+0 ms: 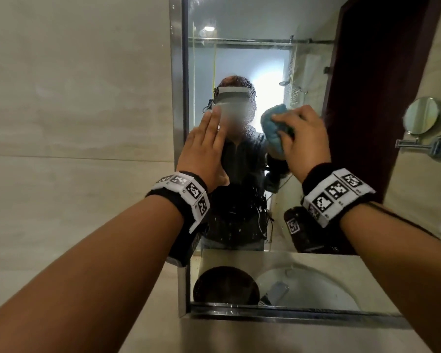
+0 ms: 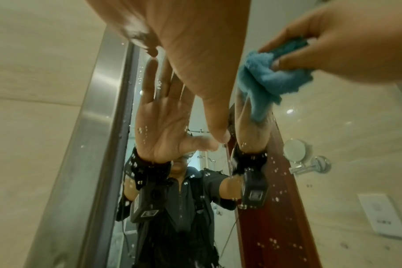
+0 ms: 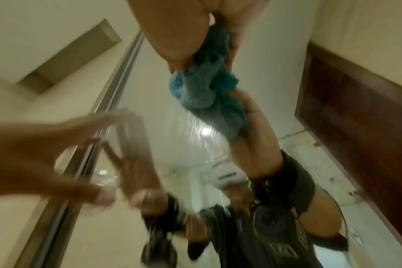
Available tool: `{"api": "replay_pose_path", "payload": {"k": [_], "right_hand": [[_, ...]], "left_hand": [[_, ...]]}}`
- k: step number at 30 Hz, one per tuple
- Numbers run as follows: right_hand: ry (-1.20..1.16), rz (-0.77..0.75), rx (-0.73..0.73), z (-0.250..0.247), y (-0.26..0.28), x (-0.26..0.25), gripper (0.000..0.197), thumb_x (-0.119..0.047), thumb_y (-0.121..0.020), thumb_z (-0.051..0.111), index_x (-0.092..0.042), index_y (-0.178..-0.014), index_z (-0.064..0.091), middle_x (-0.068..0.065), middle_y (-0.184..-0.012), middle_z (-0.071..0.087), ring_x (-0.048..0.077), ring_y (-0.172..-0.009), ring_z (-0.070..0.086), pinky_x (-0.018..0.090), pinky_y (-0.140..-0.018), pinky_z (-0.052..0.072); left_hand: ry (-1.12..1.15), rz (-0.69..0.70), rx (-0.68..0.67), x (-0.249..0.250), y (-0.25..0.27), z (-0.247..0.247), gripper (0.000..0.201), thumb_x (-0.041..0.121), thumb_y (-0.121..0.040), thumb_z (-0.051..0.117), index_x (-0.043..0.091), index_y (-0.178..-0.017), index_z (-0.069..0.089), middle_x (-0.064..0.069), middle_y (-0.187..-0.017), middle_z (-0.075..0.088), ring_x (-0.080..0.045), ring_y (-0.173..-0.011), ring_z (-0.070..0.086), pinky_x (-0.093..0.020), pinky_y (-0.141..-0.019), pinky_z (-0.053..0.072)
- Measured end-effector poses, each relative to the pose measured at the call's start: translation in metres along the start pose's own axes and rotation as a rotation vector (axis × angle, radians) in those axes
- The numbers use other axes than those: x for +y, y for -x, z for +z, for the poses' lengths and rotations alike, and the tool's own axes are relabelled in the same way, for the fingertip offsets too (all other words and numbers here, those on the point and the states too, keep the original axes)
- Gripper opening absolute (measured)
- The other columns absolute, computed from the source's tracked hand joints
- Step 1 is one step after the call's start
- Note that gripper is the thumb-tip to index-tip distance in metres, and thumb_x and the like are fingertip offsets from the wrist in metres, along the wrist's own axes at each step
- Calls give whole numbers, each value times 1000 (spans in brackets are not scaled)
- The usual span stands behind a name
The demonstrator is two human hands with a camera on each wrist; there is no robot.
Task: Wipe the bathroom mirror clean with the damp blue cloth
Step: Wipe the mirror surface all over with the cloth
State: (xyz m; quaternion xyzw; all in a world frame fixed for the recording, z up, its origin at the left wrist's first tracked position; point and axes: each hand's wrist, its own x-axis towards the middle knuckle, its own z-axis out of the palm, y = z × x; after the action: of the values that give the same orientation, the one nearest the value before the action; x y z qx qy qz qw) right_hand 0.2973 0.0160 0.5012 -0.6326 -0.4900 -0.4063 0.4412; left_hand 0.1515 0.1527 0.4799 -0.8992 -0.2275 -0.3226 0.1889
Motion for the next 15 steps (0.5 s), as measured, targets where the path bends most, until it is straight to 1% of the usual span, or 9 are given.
{"api": "replay_pose_path", "payload": {"k": [1,2,4,6,7,8,10,13,15], "right_hand": [[16,26,-27,6,9,-3,33,-3,-86,55,-10,-118,62,15,-113,54,32,-106,49,26,-94,35],[54,4,-108,13,25,-6,37,-5,-86,54,-12,-121,60,17,-119,53,35,-110,48,33,-97,37],[165,-187,-330,25,64,-6,44,-6,-83,56,-14,-126,57,20,-129,50,39,-117,46,47,-100,40],[233,-411,-486,29,91,2,53,-2,-76,66,-10,-127,56,23,-132,49,41,-118,49,49,-99,42],[236,-478,-515,26,88,5,55,-2,-74,70,-9,-127,57,23,-131,49,41,-116,50,48,-98,43],[231,-471,-540,23,79,4,53,-7,-75,69,-10,-127,57,23,-131,50,41,-116,50,48,-97,43],[208,-324,-483,16,54,-6,47,-19,-84,60,-14,-131,53,19,-134,47,39,-119,46,46,-98,41],[165,-152,-236,25,31,-13,56,-4,-82,60,-20,-134,49,16,-135,43,38,-119,40,53,-94,42],[116,-124,-189,33,52,-17,53,-3,-81,60,-17,-132,52,18,-132,46,41,-118,42,51,-96,42]], "left_hand": [[31,12,-3,-1,3,0,126,49,-69,75,12,-148,-17,-8,-154,-25,-23,-143,-18,-40,-119,2],[54,27,-12,-3,7,2,125,48,-70,75,13,-148,-15,-8,-155,-24,-23,-143,-18,-39,-119,1],[75,72,-45,-7,21,9,123,46,-70,76,14,-149,-13,-7,-156,-22,-22,-144,-17,-38,-119,-1],[42,137,-88,-13,36,20,123,42,-70,77,13,-150,-11,-8,-156,-21,-21,-144,-17,-38,-119,2],[4,165,-118,-16,41,25,123,41,-70,77,12,-149,-11,-9,-155,-22,-22,-143,-17,-37,-119,3],[-32,182,-144,-18,45,28,123,41,-70,77,11,-149,-13,-9,-154,-24,-22,-143,-18,-36,-119,2],[-81,182,-166,-19,49,32,125,44,-69,76,11,-148,-15,-10,-153,-26,-24,-142,-20,-36,-119,0],[-122,132,-135,-13,51,38,126,48,-70,74,10,-147,-18,-10,-153,-28,-25,-142,-22,-37,-119,-3],[-138,108,-112,-10,51,42,127,50,-70,74,10,-146,-20,-9,-151,-30,-25,-142,-22,-37,-118,-7]]}}
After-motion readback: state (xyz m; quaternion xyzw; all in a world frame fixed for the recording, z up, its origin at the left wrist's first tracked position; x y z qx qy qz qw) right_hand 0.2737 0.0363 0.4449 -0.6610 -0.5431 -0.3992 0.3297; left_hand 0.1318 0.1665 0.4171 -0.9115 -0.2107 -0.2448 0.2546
